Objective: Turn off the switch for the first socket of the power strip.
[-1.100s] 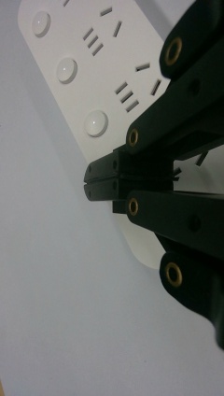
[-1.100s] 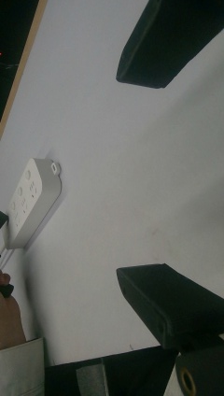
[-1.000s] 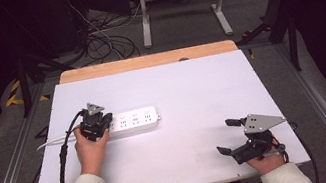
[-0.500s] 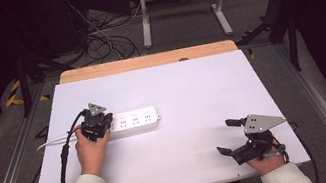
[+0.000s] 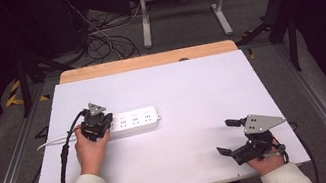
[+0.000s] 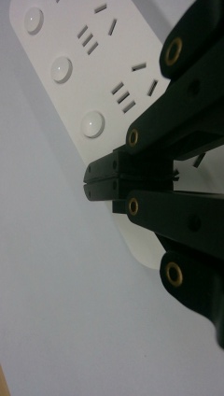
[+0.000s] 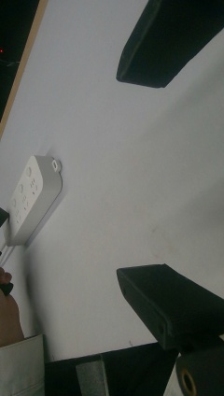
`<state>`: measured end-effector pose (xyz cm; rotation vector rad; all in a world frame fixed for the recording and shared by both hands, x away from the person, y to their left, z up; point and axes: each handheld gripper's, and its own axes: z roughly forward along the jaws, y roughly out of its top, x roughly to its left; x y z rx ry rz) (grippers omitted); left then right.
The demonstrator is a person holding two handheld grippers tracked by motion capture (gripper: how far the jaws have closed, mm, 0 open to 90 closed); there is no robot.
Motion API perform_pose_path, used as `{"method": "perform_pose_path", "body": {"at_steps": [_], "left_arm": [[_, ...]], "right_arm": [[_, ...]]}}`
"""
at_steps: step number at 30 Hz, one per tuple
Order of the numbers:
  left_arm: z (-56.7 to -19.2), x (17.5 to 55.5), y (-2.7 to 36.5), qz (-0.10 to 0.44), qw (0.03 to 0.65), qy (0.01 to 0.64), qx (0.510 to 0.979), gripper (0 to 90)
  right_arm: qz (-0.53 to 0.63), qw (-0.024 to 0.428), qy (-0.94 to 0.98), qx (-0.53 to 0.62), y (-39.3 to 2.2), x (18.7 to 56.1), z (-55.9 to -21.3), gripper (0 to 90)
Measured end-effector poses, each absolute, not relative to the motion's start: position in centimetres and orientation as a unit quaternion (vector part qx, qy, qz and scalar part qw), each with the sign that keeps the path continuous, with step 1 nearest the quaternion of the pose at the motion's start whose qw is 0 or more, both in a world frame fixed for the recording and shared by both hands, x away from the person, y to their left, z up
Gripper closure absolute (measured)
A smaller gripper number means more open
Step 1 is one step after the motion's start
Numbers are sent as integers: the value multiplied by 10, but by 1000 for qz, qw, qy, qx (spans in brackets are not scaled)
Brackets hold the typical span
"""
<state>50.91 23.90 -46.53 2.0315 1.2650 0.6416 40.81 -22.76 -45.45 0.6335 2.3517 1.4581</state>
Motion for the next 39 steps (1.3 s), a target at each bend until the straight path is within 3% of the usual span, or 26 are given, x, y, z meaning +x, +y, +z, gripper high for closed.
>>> {"method": "perform_pose_path", "body": {"at_steps": [29,39], "left_arm": [[-466,508,236,252,318,485,775,900],[-459,502,244,238,357,490,759,900]], "right_arm": [[506,147,821,218,-227,408,-455,65],[509,147,820,219,-228,410,-455,64]]}}
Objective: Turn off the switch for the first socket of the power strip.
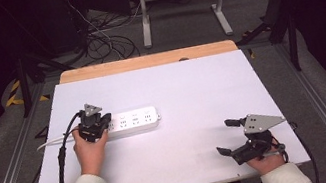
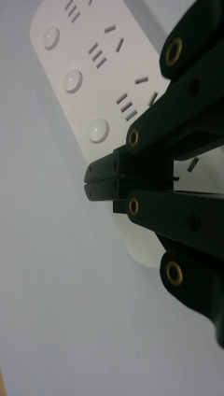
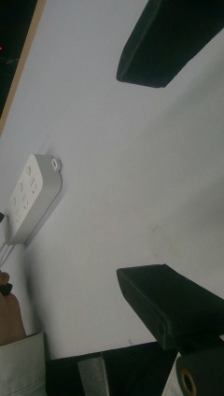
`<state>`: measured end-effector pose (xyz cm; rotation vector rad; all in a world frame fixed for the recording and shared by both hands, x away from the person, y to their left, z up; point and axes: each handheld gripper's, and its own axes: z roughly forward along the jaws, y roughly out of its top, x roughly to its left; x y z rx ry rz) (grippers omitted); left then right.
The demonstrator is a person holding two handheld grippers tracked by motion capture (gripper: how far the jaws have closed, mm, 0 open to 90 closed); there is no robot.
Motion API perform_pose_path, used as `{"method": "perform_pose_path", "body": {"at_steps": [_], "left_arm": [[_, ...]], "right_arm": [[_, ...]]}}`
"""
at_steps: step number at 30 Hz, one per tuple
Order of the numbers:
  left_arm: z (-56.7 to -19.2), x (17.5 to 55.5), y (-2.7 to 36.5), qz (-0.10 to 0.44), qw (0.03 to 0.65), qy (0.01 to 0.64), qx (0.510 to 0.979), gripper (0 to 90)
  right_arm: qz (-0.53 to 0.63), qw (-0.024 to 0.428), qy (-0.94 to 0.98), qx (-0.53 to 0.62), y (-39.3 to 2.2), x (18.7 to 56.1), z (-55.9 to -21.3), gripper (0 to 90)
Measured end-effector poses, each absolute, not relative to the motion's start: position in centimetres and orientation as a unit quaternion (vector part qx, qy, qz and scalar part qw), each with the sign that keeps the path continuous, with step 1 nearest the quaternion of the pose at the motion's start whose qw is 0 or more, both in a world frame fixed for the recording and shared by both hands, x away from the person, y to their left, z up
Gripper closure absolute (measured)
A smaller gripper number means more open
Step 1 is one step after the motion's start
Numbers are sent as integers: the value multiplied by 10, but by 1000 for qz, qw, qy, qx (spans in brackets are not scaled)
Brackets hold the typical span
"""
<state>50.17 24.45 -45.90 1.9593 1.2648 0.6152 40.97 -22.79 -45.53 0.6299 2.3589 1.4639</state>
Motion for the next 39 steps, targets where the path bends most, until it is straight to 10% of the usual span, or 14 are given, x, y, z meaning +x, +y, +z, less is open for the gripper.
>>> {"method": "perform_pose_path", "body": {"at_steps": [27,39], "left_arm": [[-417,476,246,244,394,457,759,900],[-397,451,255,239,433,415,764,472]], "right_arm": [[509,148,819,221,-230,409,-455,64],[512,149,817,220,-230,408,-454,64]]}}
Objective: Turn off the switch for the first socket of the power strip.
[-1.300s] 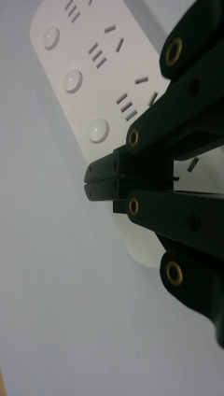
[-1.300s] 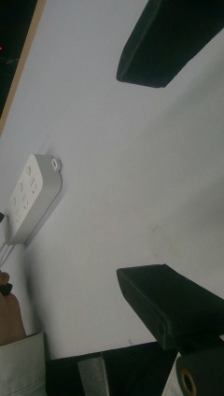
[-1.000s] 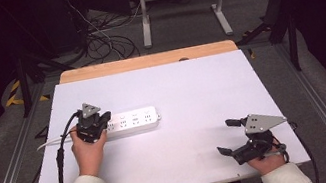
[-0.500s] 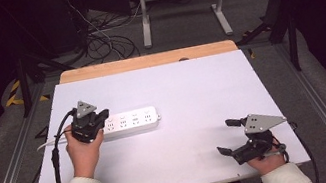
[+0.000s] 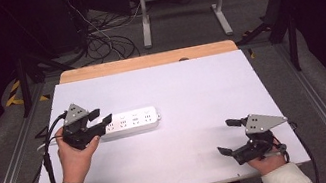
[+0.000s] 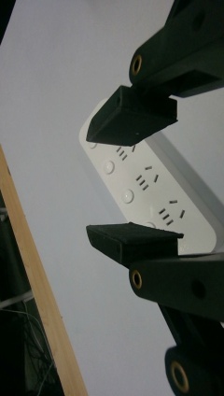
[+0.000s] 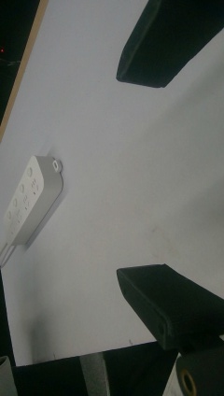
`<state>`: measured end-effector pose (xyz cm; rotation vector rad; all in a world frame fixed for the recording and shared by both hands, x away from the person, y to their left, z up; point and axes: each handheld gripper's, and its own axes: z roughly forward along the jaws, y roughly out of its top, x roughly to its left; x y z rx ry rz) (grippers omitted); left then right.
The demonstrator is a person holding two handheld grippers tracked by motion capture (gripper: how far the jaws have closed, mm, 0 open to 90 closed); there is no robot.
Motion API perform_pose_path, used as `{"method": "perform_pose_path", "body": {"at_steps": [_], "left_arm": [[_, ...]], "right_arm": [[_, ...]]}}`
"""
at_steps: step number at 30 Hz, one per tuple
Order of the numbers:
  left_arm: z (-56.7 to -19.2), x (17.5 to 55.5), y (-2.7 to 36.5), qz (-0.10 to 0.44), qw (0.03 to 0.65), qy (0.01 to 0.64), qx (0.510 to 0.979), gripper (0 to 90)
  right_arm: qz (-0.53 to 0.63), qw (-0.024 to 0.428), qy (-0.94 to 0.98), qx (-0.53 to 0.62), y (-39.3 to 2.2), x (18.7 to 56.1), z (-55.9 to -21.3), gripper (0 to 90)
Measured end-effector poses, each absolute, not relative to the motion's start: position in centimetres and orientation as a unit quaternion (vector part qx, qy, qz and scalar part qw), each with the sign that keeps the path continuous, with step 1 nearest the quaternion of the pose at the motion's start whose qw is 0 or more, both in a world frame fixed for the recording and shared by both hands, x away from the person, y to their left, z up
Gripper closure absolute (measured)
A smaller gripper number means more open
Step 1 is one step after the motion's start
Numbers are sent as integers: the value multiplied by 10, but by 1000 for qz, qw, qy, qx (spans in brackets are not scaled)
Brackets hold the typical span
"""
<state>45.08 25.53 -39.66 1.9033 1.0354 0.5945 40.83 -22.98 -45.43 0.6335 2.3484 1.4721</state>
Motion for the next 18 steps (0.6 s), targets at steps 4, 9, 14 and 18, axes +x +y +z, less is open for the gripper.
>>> {"method": "perform_pose_path", "body": {"at_steps": [4,9,14,18], "left_arm": [[-391,437,257,247,437,399,768,435],[-385,424,262,237,455,376,771,398],[-382,415,265,226,471,368,770,364],[-380,408,266,217,483,350,773,331]], "right_arm": [[512,148,817,221,-230,408,-454,64],[511,148,818,220,-229,409,-454,64],[511,148,818,219,-229,409,-454,64],[511,148,818,218,-229,408,-454,64]]}}
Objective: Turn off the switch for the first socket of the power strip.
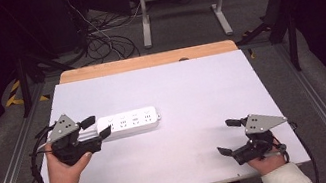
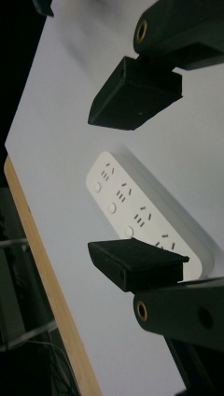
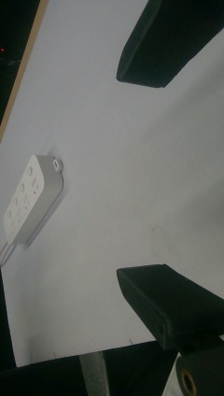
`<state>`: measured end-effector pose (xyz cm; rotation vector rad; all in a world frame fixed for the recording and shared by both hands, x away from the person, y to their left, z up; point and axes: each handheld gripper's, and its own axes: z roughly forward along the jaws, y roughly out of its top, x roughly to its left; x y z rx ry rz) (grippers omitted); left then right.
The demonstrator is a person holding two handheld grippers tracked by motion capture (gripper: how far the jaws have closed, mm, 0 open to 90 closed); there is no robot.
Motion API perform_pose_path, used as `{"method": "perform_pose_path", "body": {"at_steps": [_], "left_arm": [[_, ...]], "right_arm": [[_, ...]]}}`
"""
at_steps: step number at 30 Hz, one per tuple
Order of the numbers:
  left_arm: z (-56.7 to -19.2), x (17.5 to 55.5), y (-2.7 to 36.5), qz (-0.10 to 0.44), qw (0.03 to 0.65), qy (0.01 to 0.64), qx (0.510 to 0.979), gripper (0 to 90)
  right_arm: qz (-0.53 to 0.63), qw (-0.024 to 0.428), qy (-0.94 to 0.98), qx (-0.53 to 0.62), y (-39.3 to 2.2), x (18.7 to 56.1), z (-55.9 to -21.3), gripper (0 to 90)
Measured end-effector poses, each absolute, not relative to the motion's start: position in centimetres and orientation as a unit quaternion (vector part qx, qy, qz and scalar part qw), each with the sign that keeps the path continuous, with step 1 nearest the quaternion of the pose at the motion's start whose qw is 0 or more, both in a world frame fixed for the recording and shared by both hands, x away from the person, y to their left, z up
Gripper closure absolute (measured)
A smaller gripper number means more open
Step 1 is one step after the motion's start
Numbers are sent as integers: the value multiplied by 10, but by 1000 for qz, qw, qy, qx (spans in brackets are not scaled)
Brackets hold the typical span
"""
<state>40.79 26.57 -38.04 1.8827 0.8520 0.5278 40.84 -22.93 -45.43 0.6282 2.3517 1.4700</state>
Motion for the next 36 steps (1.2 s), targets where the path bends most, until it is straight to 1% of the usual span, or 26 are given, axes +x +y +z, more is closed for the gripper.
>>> {"method": "perform_pose_path", "body": {"at_steps": [8,16,22,25,28,29,36], "left_arm": [[-387,392,265,208,502,316,778,269],[-408,382,268,201,520,298,775,228],[-432,379,269,204,542,289,763,215],[-440,379,268,194,535,292,769,213],[-447,378,268,199,526,286,776,212],[-450,377,267,194,525,286,778,212],[-466,373,264,205,523,268,783,217]], "right_arm": [[512,147,818,217,-229,408,-454,64],[511,147,819,216,-229,408,-454,64],[512,146,819,216,-229,408,-454,64],[512,146,819,216,-229,408,-454,64],[512,146,819,216,-229,408,-454,64],[512,146,819,216,-229,408,-454,64],[511,145,819,216,-229,408,-455,64]]}}
